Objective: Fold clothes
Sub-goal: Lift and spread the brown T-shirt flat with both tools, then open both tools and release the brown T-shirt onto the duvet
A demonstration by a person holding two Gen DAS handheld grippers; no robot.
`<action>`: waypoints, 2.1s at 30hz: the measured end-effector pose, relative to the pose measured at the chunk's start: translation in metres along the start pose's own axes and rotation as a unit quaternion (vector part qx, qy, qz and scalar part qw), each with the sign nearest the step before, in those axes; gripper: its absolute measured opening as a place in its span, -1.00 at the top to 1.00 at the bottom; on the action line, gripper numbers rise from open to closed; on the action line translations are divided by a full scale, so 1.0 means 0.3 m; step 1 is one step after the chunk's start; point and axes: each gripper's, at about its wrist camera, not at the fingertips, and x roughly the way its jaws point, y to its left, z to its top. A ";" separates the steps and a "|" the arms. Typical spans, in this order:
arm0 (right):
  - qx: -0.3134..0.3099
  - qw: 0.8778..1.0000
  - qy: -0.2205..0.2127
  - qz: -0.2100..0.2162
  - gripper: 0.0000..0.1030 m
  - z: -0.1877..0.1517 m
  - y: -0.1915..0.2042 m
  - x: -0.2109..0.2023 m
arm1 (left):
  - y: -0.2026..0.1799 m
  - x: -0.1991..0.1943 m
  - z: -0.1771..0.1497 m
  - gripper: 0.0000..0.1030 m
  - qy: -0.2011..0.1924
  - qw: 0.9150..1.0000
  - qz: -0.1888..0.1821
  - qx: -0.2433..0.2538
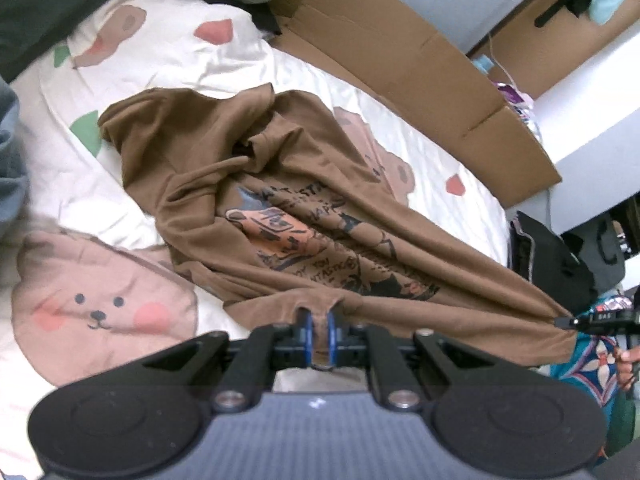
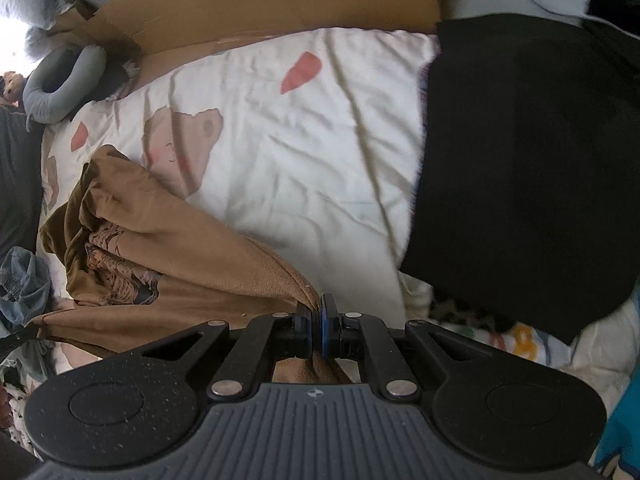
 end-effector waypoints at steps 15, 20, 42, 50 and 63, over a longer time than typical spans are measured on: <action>0.088 0.996 -0.004 -0.003 0.97 -0.253 -0.220 -0.071 | -0.002 0.028 -0.075 0.85 0.036 0.999 -0.037 0.010; 0.123 0.992 -0.005 -0.005 0.97 -0.348 -0.293 -0.093 | 0.002 0.038 -0.107 0.85 0.051 0.998 -0.043 0.013; 0.173 0.985 0.005 0.001 0.90 -0.545 -0.394 -0.039 | 0.198 -0.116 -0.283 0.87 0.086 0.996 0.023 -0.025; 0.174 0.985 -0.007 0.005 0.83 -0.525 -0.385 -0.011 | 0.273 -0.218 -0.364 0.88 0.101 0.992 0.062 -0.049; 0.144 0.989 -0.003 0.019 0.77 -0.446 -0.271 0.074 | 0.444 -0.333 -0.522 0.88 0.156 0.973 0.145 -0.092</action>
